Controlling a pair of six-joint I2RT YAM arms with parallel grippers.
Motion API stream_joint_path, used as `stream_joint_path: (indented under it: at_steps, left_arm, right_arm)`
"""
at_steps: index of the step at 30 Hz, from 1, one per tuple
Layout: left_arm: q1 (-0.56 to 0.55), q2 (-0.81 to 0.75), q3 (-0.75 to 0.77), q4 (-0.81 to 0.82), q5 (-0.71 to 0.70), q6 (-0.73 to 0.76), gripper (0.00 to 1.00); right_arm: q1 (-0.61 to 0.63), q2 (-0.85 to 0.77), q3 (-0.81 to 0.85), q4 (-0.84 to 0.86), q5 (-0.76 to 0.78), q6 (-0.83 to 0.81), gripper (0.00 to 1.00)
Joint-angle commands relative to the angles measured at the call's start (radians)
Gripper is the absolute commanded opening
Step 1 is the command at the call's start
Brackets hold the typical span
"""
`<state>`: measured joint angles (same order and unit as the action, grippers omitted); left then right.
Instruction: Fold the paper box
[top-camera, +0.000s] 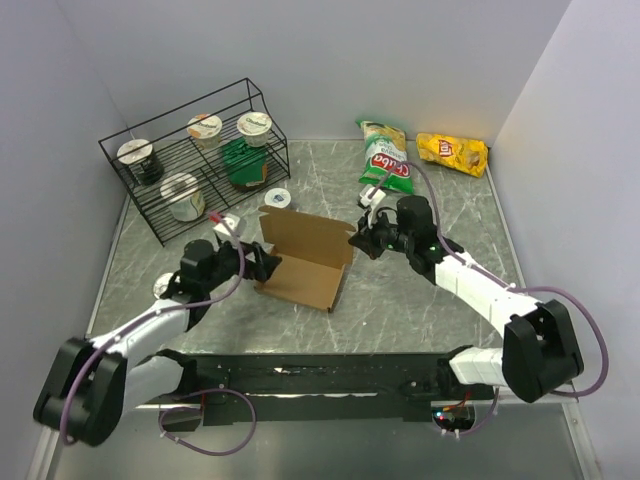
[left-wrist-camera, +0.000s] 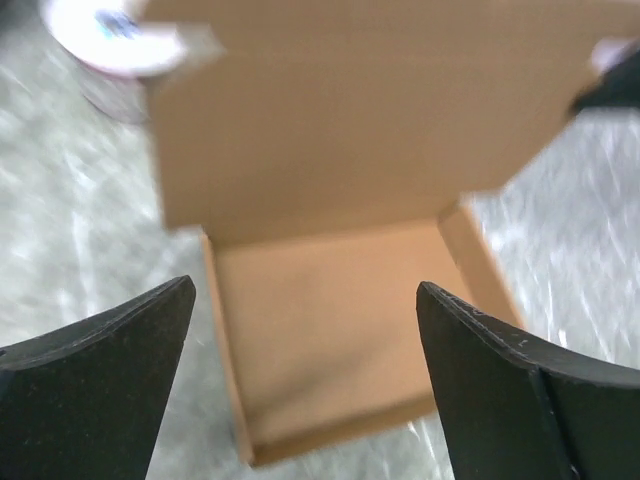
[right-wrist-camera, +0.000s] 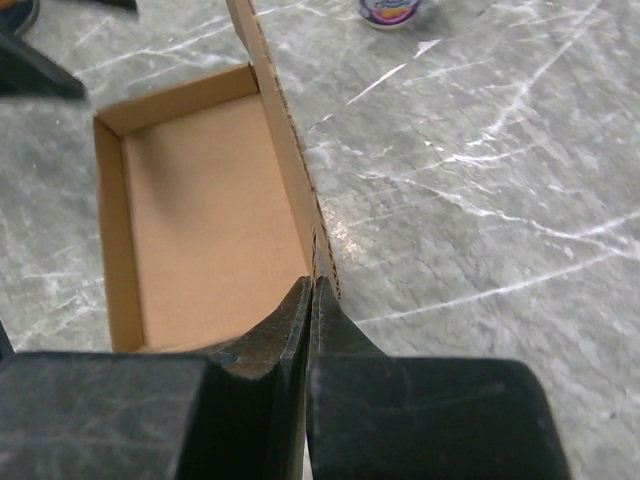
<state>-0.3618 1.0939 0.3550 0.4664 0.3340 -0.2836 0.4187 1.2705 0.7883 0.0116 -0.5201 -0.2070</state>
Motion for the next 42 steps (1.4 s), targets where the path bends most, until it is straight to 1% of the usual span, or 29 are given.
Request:
stream_joint_path:
  at_steps: [1,2,4,5,8,9,12,15,21,23,26,28,31,33,35,37,38,42]
  left_arm:
    - [0.087,-0.039,-0.022,0.129,0.02,-0.058,0.99]
    - [0.139,-0.026,-0.01,0.139,0.092,-0.06,0.99]
    - [0.202,0.026,-0.001,0.202,0.163,-0.065,0.98]
    - [0.216,0.044,0.015,0.221,0.244,-0.065,0.97]
    - [0.238,0.119,0.073,0.244,0.342,-0.043,0.87]
    - [0.238,0.136,0.087,0.242,0.379,-0.034,0.81]
    - [0.236,0.198,0.131,0.218,0.428,0.01,0.73]
    - [0.238,0.236,0.154,0.198,0.415,0.046,0.69]
    - [0.236,0.274,0.174,0.226,0.363,0.043,0.64]
    - [0.236,0.287,0.183,0.225,0.34,0.04,0.65]
    - [0.236,0.304,0.193,0.244,0.319,0.034,0.72]
    - [0.236,0.33,0.209,0.258,0.33,0.038,0.72]
    - [0.236,0.365,0.228,0.271,0.384,0.047,0.71]
    - [0.236,0.376,0.228,0.287,0.419,0.046,0.69]
    - [0.236,0.377,0.223,0.302,0.441,0.044,0.64]
    - [0.236,0.38,0.223,0.307,0.453,0.043,0.62]
    - [0.236,0.382,0.223,0.316,0.462,0.041,0.58]
    - [0.231,0.394,0.229,0.344,0.505,0.024,0.5]
  right_arm:
    - [-0.017,0.035,0.061,-0.001,-0.054,-0.075,0.0]
    - [-0.021,0.047,0.072,-0.004,-0.069,-0.081,0.0]
    - [-0.044,0.059,0.088,-0.007,-0.098,-0.094,0.0]
    - [-0.052,0.073,0.107,-0.036,-0.116,-0.095,0.0]
    - [-0.067,0.095,0.135,-0.056,-0.161,-0.103,0.0]
    - [-0.07,0.099,0.141,-0.071,-0.176,-0.103,0.0]
    - [-0.08,0.112,0.163,-0.099,-0.192,-0.108,0.0]
    - [-0.086,0.113,0.163,-0.096,-0.19,-0.109,0.0]
    - [-0.089,0.115,0.166,-0.107,-0.19,-0.108,0.0]
    - [-0.089,0.11,0.164,-0.113,-0.192,-0.109,0.0]
    - [-0.09,0.105,0.166,-0.114,-0.199,-0.106,0.0]
    - [-0.09,0.102,0.167,-0.113,-0.201,-0.104,0.0]
    - [-0.09,0.105,0.17,-0.117,-0.199,-0.104,0.0]
    - [-0.09,0.105,0.17,-0.119,-0.199,-0.104,0.0]
    - [-0.092,0.11,0.172,-0.117,-0.201,-0.101,0.0]
    - [-0.092,0.113,0.172,-0.116,-0.205,-0.1,0.0]
    - [-0.092,0.115,0.172,-0.114,-0.208,-0.098,0.0]
    - [-0.09,0.125,0.178,-0.117,-0.21,-0.097,0.0]
